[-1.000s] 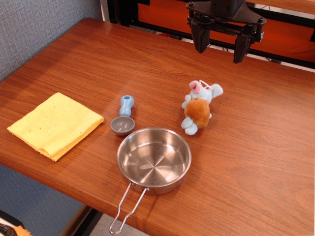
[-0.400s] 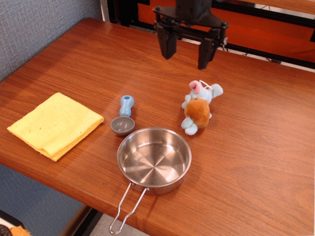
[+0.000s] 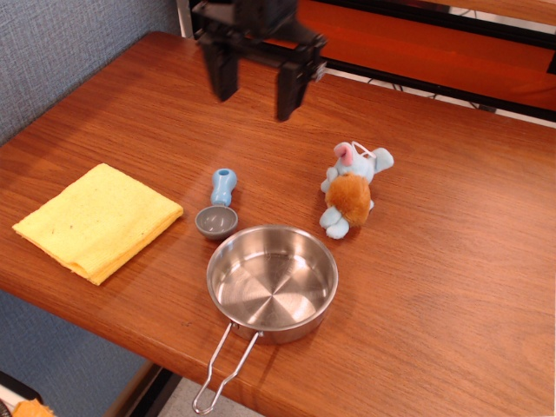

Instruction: Move blue spoon and place onto cloth

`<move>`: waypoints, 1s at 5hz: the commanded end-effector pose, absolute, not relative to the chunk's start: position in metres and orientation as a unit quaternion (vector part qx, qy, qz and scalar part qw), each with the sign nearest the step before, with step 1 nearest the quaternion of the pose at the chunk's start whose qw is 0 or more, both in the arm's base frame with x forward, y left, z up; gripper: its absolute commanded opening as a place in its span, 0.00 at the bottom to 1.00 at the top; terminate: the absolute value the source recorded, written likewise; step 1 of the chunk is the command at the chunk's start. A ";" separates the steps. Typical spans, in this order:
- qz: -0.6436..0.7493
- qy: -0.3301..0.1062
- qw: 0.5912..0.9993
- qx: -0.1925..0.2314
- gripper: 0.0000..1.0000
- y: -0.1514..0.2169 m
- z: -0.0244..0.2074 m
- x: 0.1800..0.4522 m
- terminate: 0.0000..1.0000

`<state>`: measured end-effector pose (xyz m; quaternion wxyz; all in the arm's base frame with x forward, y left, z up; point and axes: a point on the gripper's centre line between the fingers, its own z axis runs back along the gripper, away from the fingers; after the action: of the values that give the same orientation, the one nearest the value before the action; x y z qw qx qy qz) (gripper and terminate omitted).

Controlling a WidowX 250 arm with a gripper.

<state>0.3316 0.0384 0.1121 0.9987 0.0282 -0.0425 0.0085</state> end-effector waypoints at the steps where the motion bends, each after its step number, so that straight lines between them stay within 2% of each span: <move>1: 0.051 -0.054 0.996 0.041 1.00 0.061 0.092 0.329 0.00; 2: 0.060 -0.029 0.996 0.052 1.00 0.066 0.079 0.325 0.00; 5: 0.089 0.009 0.995 0.053 1.00 0.071 0.035 0.326 0.00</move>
<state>0.3226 0.0710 0.0200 0.9941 0.0512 0.0295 0.0914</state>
